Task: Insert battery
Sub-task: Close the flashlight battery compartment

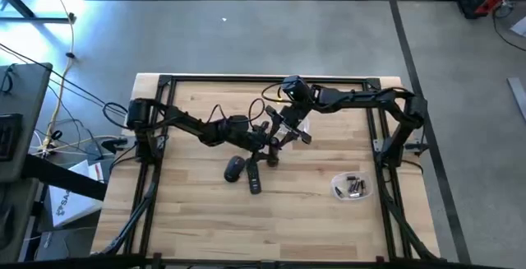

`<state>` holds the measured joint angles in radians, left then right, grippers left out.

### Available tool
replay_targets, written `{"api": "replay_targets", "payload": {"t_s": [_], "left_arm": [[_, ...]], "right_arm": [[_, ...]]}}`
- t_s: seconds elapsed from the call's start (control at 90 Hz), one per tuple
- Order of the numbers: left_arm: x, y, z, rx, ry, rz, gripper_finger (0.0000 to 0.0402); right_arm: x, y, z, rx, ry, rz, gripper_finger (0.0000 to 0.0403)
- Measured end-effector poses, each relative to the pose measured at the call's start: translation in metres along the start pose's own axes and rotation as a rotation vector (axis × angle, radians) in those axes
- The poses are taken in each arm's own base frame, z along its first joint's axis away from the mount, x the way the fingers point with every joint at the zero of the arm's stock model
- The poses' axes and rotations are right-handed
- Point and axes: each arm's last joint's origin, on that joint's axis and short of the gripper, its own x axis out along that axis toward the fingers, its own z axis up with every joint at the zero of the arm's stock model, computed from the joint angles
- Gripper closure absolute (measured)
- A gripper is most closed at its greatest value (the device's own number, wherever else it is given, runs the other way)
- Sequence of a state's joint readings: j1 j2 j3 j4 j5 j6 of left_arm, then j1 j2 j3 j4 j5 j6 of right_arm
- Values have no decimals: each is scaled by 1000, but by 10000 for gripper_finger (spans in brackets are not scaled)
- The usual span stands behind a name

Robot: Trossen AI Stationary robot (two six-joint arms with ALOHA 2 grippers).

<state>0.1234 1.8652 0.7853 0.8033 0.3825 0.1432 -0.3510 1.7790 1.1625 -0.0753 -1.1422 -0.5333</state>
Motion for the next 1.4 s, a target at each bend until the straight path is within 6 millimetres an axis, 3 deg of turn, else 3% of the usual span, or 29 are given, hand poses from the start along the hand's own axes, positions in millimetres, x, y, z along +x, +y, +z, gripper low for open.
{"api": "replay_targets", "payload": {"t_s": [0.956, 1.4], "left_arm": [[-13, 0, 8, 64, 114, 66, 257], [-38, 6, 5, 29, 95, 159, 257]], "right_arm": [[17, 11, 16, 66, 100, -194, 265], [20, 6, 11, 19, 72, -378, 265]]}}
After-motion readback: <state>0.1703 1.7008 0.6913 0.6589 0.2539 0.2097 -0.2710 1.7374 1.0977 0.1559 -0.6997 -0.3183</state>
